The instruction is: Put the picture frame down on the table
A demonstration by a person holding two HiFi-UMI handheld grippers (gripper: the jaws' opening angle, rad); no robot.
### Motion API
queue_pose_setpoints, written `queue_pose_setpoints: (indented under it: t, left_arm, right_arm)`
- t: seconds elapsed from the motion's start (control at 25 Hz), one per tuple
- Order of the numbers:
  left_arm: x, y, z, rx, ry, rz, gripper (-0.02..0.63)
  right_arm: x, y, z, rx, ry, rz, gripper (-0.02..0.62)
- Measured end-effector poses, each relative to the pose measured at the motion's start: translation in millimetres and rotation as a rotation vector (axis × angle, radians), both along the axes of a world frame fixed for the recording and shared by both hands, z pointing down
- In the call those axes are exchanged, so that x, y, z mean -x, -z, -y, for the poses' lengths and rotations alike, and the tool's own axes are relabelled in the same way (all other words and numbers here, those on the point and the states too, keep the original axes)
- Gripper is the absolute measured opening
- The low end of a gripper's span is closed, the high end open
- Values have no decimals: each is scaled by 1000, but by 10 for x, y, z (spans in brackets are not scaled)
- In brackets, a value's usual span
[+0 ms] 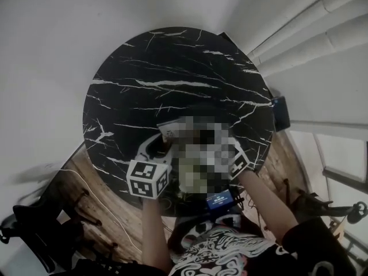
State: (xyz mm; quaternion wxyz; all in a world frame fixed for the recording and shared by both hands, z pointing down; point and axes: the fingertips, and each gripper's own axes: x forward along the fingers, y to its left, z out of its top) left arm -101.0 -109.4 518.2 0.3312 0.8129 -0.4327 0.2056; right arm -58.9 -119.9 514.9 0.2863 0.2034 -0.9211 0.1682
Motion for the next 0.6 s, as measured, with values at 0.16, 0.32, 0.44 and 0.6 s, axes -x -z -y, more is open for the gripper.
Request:
queue_pose_setpoints:
  t: [0.16,0.32,0.44,0.6]
  left_arm:
    - [-1,-163,12,21,-2,24,176]
    - [-22,-316,19,37,0,43,176]
    - [-42,-410,24,49,-6,57,176]
    - [-45,-474,42,48,-6,71,178]
  right_arm:
    - [5,-176,18,11,23,-4,193]
    - [-8,-331,36,11,59,-25,193]
    - [-25,-428,44,15,72,-36,193]
    - [-28,-505,58,17,79,-29,193]
